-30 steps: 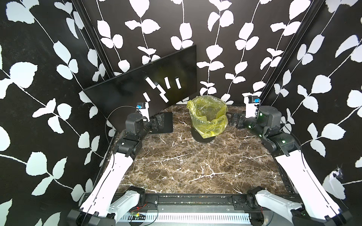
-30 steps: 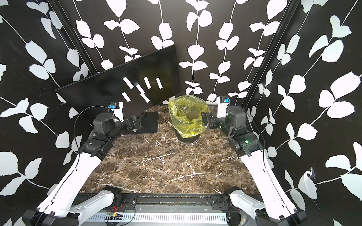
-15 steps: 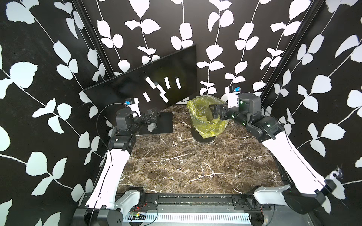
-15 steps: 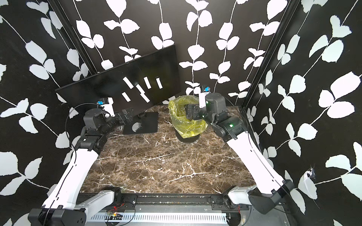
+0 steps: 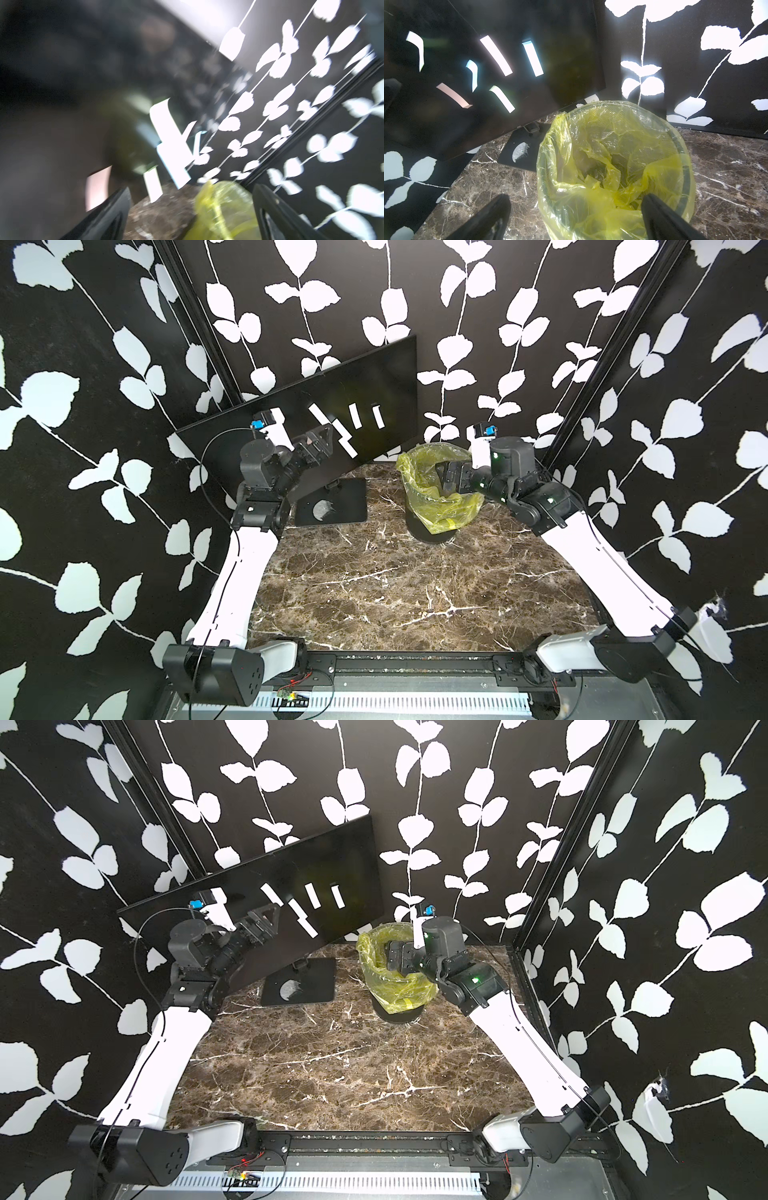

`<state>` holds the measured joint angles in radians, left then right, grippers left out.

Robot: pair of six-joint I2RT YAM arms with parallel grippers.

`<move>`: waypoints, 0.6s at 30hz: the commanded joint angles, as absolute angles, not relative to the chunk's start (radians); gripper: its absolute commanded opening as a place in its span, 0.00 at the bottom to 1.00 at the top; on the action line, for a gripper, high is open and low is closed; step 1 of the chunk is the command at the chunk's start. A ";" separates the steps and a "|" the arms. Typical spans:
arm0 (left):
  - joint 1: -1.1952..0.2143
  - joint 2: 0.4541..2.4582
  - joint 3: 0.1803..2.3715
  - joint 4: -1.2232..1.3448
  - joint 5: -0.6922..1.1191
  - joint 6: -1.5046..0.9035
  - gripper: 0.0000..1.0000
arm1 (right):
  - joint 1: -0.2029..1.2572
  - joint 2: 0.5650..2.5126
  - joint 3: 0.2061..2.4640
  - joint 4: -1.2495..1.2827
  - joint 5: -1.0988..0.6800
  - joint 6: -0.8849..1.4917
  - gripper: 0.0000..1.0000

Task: Remove the sticky note from the monitor
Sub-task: Tear off the sticky note from the monitor.

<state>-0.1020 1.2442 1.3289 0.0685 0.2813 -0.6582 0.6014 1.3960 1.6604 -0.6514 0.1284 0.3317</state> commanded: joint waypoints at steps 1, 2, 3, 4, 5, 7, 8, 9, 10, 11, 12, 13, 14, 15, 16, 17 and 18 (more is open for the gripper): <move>-0.123 1.278 1.384 0.141 0.284 -0.827 0.92 | 0.608 1.404 1.666 -0.589 0.120 0.377 0.99; -0.133 1.285 1.394 0.136 0.269 -0.847 0.91 | 0.607 1.404 1.662 -0.583 0.115 0.384 1.00; -0.144 1.292 1.400 0.136 0.250 -0.865 0.91 | 0.608 1.405 1.658 -0.578 0.110 0.388 1.00; -0.156 1.298 1.402 0.142 0.233 -0.898 0.91 | 0.609 1.405 1.655 -0.573 0.108 0.394 1.00; -0.163 1.308 1.407 0.139 0.216 -0.925 0.91 | 0.610 1.405 1.653 -0.568 0.107 0.399 1.00; -0.179 1.326 1.409 0.127 0.177 -0.972 0.89 | 0.609 1.405 1.651 -0.560 0.102 0.404 0.99; -0.186 1.335 1.407 0.126 0.158 -0.997 0.88 | 0.609 1.408 1.654 -0.559 0.101 0.405 0.99; -0.194 1.340 1.410 0.132 0.136 -1.020 0.87 | 0.609 1.409 1.657 -0.558 0.101 0.404 1.00; -0.202 1.346 1.424 0.116 0.115 -1.027 0.86 | 0.609 1.410 1.659 -0.558 0.100 0.402 0.99; -0.208 1.348 1.441 0.080 0.092 -1.028 0.86 | 0.609 1.410 1.662 -0.560 0.100 0.400 0.99; -0.212 1.349 1.447 0.069 0.074 -1.029 0.86 | 0.609 1.409 1.662 -0.563 0.100 0.397 0.99; -0.214 1.348 1.454 0.064 0.059 -1.030 0.86 | 0.608 1.408 1.661 -0.564 0.102 0.393 0.99; -0.216 1.348 1.462 0.056 0.049 -1.031 0.85 | 0.608 1.405 1.659 -0.564 0.107 0.388 1.00; -0.216 1.350 1.465 0.053 0.042 -1.036 0.85 | 0.608 1.404 1.657 -0.564 0.110 0.385 1.00; -0.216 1.353 1.464 0.059 0.037 -1.045 0.84 | 0.607 1.404 1.655 -0.563 0.110 0.382 1.00; -0.216 1.354 1.459 0.059 0.028 -1.054 0.82 | 0.607 1.406 1.656 -0.563 0.106 0.382 1.00; -0.216 1.354 1.452 0.058 0.014 -1.063 0.79 | 0.607 1.411 1.657 -0.563 0.098 0.382 1.00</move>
<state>-0.2146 1.3712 1.4265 0.0551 0.0750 -1.0256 0.6014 1.4059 1.6566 -0.6060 0.1074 0.3832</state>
